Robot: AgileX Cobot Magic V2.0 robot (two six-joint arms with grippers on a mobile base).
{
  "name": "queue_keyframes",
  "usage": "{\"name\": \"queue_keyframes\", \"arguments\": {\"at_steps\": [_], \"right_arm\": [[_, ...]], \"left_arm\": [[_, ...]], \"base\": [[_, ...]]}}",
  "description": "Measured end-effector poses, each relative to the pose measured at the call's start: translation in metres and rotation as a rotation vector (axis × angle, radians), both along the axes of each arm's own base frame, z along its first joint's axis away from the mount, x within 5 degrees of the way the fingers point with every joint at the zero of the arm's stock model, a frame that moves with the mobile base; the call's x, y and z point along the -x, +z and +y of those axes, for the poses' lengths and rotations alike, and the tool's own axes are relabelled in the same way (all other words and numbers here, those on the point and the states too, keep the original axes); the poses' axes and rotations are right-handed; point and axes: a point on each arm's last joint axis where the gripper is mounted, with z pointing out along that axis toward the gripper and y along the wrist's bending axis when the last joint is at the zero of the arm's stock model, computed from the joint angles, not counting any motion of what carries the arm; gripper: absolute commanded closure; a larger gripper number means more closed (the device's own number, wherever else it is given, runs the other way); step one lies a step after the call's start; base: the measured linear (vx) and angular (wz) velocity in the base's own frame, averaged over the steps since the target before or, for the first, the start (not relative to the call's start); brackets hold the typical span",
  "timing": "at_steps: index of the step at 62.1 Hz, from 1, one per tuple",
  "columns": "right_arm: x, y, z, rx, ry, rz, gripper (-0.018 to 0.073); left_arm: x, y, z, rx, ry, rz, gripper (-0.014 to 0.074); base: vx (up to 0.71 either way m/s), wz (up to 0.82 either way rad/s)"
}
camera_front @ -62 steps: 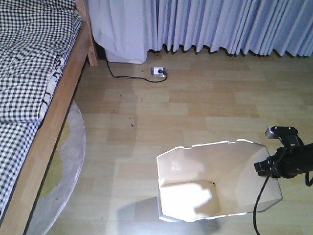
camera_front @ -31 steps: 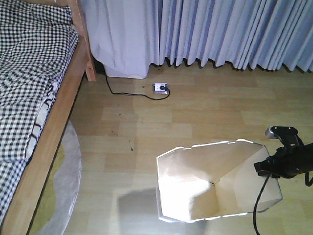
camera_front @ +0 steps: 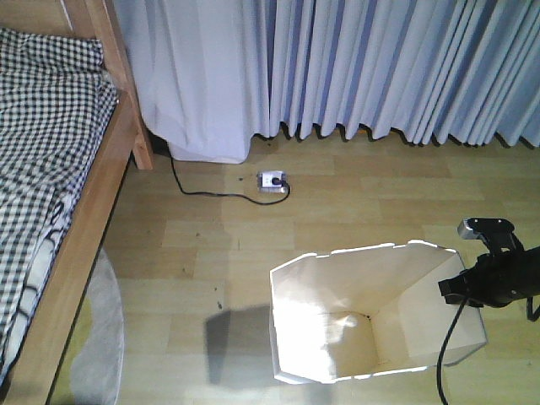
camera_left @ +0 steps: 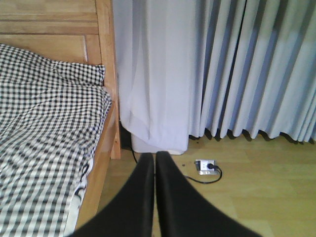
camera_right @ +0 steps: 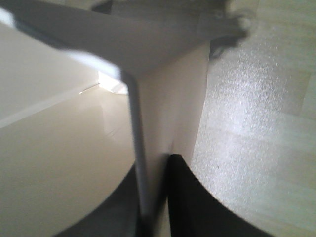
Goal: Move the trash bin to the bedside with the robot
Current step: 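Carry the bin with the right gripper to the floor beside the bed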
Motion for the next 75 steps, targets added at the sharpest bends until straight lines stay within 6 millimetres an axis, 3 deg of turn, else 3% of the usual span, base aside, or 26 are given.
{"name": "queue_keyframes", "arguments": {"at_steps": [75], "right_arm": [[0.0000, 0.0001, 0.0002, -0.003, 0.000, 0.000, 0.0565]], "left_arm": [[0.0000, 0.0000, 0.0000, 0.000, 0.000, 0.000, 0.0602]], "base": [[0.32, 0.03]]}}
